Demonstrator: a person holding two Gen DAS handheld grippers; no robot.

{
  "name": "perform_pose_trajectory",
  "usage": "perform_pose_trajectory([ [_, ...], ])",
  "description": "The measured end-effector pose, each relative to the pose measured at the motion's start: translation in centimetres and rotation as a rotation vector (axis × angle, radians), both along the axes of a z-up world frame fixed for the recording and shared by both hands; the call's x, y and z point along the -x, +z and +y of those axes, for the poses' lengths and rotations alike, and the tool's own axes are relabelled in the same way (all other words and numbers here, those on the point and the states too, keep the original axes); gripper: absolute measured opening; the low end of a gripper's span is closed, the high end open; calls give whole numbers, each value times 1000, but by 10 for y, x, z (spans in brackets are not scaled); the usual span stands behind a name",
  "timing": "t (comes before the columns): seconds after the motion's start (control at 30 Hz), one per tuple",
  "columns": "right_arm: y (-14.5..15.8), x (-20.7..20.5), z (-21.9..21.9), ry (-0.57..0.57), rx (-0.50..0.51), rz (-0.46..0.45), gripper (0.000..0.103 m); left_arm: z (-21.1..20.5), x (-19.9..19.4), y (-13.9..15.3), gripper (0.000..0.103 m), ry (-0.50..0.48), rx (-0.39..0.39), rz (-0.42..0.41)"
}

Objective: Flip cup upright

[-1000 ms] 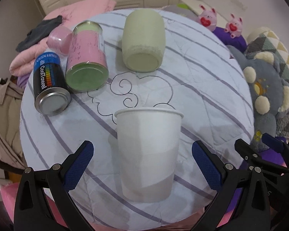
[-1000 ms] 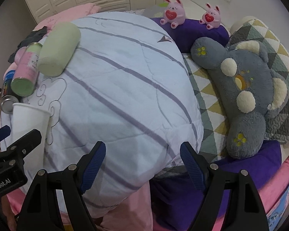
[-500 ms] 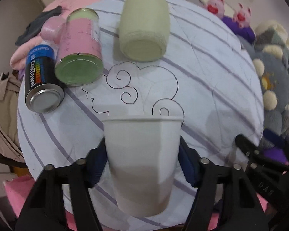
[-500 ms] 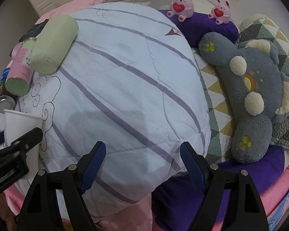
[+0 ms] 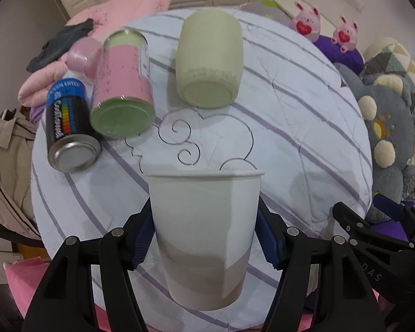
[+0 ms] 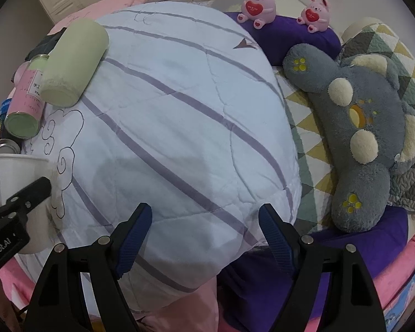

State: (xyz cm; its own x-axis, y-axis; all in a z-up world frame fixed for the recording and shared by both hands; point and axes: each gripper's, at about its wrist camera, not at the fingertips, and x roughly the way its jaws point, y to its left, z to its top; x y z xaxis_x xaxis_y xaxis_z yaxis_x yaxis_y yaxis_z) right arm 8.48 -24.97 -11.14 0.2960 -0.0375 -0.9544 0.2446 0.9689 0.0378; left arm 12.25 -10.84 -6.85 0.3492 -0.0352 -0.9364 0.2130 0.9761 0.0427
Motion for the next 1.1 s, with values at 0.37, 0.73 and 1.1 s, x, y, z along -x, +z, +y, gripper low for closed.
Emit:
perform_pose_trajectory([
  [0.37, 10, 1, 6, 21, 28, -24, 81, 2, -5, 30, 67, -23, 60, -227],
  [0.73, 9, 3, 6, 19, 30, -15, 81, 11, -10, 17, 78, -5, 75, -214],
  [1.1, 9, 6, 10, 28, 33, -11, 81, 9, -6, 14, 85, -19, 70, -208],
])
